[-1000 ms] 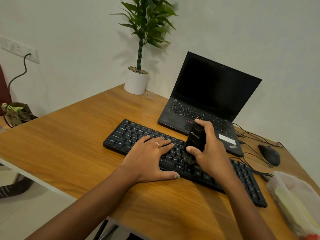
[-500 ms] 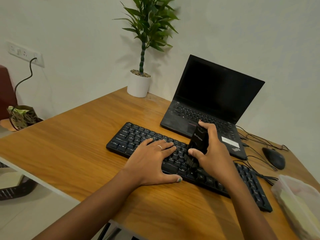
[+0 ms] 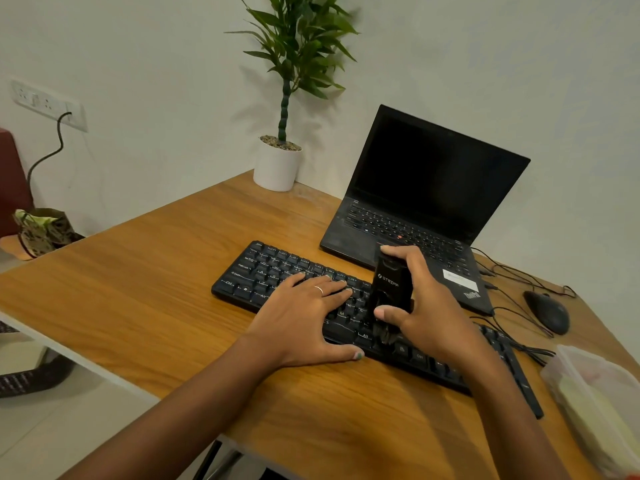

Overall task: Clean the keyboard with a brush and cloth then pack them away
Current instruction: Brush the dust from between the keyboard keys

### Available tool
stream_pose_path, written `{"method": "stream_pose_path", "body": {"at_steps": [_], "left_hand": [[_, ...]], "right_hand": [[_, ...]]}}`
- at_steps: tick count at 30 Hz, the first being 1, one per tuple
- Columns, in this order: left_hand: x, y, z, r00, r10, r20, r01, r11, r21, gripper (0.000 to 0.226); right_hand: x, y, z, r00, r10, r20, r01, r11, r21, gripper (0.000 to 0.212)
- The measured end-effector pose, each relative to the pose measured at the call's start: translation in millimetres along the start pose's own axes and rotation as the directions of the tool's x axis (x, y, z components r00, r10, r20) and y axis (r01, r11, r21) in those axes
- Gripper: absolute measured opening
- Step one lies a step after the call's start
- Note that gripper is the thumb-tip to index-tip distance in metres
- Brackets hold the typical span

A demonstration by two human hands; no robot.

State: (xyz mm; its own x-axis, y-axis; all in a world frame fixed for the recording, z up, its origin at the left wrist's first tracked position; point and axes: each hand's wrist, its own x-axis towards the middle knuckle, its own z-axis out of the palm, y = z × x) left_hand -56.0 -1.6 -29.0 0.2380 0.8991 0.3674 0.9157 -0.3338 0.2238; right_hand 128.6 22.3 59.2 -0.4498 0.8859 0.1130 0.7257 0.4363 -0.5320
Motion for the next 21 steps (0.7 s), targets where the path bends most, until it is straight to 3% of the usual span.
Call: {"method": "stream_pose_path", "body": {"at_steps": [4, 9, 14, 18, 21], "left_hand": [[0.1, 0.4, -0.6, 1.000, -0.001, 0.004, 0.001, 1.000, -0.001, 0.095], [0.1, -0.1, 1.0, 1.000, 0.001, 0.003, -0.001, 1.000, -0.003, 0.095], [0.1, 0.1, 0.9, 1.000, 0.001, 0.000, -0.001, 1.000, -0.001, 0.095], [0.1, -0.3, 1.0, 1.000, 0.002, 0.000, -0.002, 1.000, 0.000, 0.095], [0.5, -0.1, 1.0, 1.000, -0.001, -0.009, 0.001, 1.000, -0.003, 0.095]], "right_hand": [[-1.0, -2.8, 11.6, 0.976, 0.035, -0.214, -0.043, 0.999, -0.030, 0.077], [-5.9, -9.4, 8.8, 0.999, 0.023, -0.033, -0.023, 1.000, -0.014, 0.077], [-6.3, -9.2, 15.1, 0.973, 0.081, -0.218, -0.099, 0.992, -0.074, 0.079], [-14.4, -9.7, 14.9, 0.994, 0.018, -0.109, -0.025, 0.998, -0.066, 0.079], [-9.6, 1.4, 3.1, 0.988, 0.102, -0.117, -0.097, 0.994, 0.051, 0.075]]}}
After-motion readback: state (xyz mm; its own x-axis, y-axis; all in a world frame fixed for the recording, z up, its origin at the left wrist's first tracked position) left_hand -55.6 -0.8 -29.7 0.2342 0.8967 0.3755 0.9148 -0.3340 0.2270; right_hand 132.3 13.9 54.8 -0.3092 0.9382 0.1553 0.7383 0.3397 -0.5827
